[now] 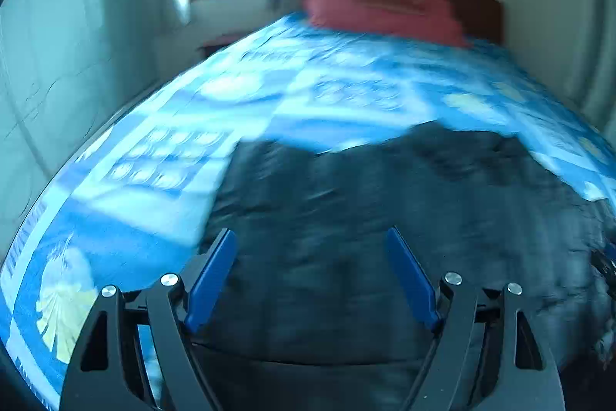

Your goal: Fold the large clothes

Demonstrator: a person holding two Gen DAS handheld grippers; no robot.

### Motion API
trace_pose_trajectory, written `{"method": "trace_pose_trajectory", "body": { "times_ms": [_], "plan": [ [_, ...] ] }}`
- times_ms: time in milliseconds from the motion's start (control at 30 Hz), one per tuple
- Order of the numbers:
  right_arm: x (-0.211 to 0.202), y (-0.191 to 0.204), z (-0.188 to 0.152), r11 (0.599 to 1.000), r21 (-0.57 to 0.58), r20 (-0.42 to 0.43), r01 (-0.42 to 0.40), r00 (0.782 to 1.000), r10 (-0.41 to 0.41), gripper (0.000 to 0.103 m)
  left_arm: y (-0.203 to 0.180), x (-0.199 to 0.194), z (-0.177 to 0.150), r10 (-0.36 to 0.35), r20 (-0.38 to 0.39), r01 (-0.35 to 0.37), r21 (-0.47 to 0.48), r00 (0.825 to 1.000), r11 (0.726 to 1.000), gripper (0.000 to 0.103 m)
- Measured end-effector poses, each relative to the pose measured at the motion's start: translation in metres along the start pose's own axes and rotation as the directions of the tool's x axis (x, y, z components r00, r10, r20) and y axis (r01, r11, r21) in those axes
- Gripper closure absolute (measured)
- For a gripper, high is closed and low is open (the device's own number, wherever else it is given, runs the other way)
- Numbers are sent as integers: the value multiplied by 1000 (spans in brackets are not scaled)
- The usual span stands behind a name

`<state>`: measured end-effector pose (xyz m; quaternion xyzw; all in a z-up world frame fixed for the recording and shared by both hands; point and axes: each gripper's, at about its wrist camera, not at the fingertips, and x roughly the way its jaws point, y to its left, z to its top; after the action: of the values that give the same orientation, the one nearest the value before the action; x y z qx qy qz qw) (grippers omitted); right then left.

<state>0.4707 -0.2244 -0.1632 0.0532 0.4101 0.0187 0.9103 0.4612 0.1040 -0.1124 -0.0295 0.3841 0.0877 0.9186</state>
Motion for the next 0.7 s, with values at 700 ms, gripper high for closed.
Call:
{"method": "trace_pose_trajectory", "body": {
  "times_ms": [700],
  "plan": [
    [-228, -91, -221, 987, 130, -82, 94, 993, -84, 34, 110, -187, -190, -163, -164, 146, -109, 973, 983, 22]
  ]
}}
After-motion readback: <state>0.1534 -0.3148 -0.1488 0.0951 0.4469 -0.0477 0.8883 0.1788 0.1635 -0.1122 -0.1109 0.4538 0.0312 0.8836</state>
